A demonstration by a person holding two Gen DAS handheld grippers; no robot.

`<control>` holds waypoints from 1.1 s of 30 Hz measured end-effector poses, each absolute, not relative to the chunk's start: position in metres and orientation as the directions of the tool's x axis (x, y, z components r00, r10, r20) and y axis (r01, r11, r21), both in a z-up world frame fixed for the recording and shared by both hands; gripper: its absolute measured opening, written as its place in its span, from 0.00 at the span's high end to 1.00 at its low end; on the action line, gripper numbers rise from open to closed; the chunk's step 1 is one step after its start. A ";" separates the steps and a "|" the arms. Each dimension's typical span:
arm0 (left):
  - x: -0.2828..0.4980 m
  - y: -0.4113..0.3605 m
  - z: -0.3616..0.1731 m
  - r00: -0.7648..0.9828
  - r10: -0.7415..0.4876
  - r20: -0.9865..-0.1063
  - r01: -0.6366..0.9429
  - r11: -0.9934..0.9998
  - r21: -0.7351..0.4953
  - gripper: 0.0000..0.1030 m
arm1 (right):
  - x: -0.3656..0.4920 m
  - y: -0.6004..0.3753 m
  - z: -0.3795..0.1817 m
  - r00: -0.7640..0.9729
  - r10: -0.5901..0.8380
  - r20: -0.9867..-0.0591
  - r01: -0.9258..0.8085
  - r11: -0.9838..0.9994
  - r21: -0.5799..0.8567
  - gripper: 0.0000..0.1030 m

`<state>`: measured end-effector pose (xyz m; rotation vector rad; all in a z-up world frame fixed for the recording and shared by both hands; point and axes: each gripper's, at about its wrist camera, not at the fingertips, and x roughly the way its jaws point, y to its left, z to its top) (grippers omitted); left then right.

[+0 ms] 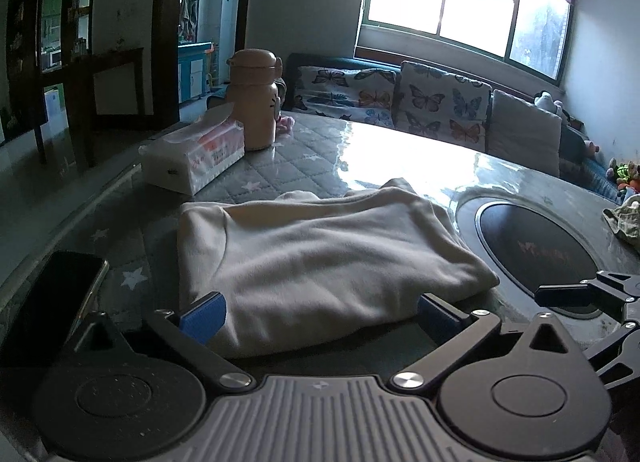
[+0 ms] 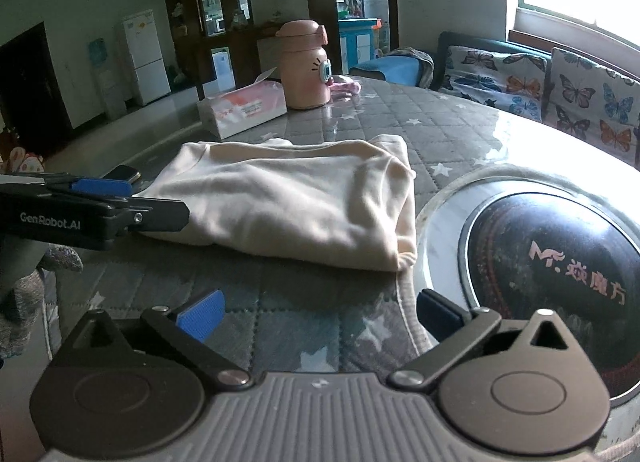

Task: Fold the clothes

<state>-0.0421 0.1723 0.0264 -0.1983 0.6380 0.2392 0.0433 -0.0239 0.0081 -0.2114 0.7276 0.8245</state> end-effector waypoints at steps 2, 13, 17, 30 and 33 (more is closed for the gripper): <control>-0.044 0.170 0.026 0.776 0.162 -0.610 -0.283 0.953 -0.107 0.00 | 0.041 -0.024 0.008 0.457 0.593 -0.663 -0.733 0.673 0.098 0.00; -0.053 0.163 0.023 0.743 0.203 -0.638 -0.330 0.940 -0.086 0.00 | 0.032 -0.027 0.005 0.462 0.586 -0.665 -0.731 0.677 0.088 0.00; -0.055 0.159 0.025 0.742 0.216 -0.634 -0.336 0.939 -0.075 0.00 | 0.028 -0.029 0.004 0.464 0.588 -0.662 -0.730 0.677 0.090 0.00; -0.062 0.147 0.031 0.745 0.223 -0.629 -0.335 0.940 -0.064 0.00 | 0.017 -0.039 0.008 0.478 0.593 -0.648 -0.728 0.680 0.086 0.00; -0.064 0.145 0.031 0.743 0.225 -0.630 -0.337 0.940 -0.061 0.00 | 0.014 -0.040 0.008 0.480 0.595 -0.644 -0.728 0.680 0.085 0.00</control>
